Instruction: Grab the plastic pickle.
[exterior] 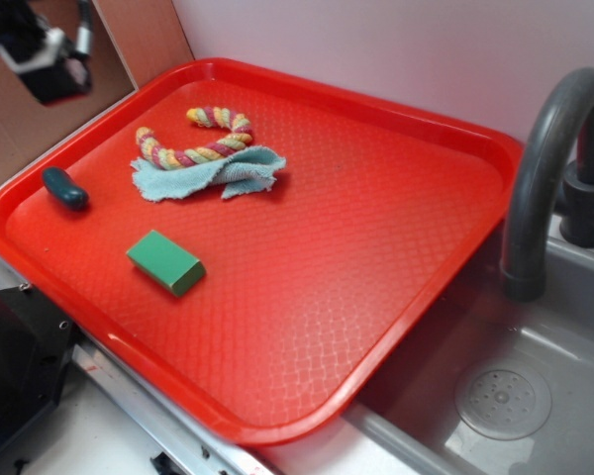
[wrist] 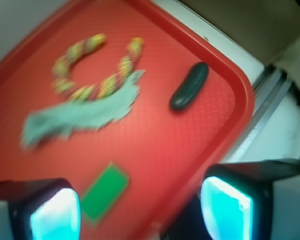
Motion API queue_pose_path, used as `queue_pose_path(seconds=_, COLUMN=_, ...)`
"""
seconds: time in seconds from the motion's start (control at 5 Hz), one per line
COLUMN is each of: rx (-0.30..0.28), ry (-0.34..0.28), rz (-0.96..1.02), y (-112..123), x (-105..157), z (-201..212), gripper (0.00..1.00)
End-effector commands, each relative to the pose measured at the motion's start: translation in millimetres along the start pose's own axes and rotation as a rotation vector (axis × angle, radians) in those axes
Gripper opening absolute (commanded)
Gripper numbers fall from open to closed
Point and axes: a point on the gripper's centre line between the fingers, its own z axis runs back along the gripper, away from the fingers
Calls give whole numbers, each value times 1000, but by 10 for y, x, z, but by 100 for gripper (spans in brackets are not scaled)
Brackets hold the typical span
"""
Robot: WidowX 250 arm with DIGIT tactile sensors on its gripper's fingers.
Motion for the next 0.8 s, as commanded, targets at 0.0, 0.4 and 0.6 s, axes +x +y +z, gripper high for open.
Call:
queue_pose_path(seconds=0.0, rx=53, ry=-141, rz=429, y=252, x=308, z=-414, gripper=100)
queue_pose_path(seconds=0.4, rx=144, ry=-294, rz=526, y=300, x=515, z=-789, gripper=100)
queue_pose_path(seconds=0.6, rx=162, ry=-287, rz=510, y=298, x=617, z=-1024, gripper=100)
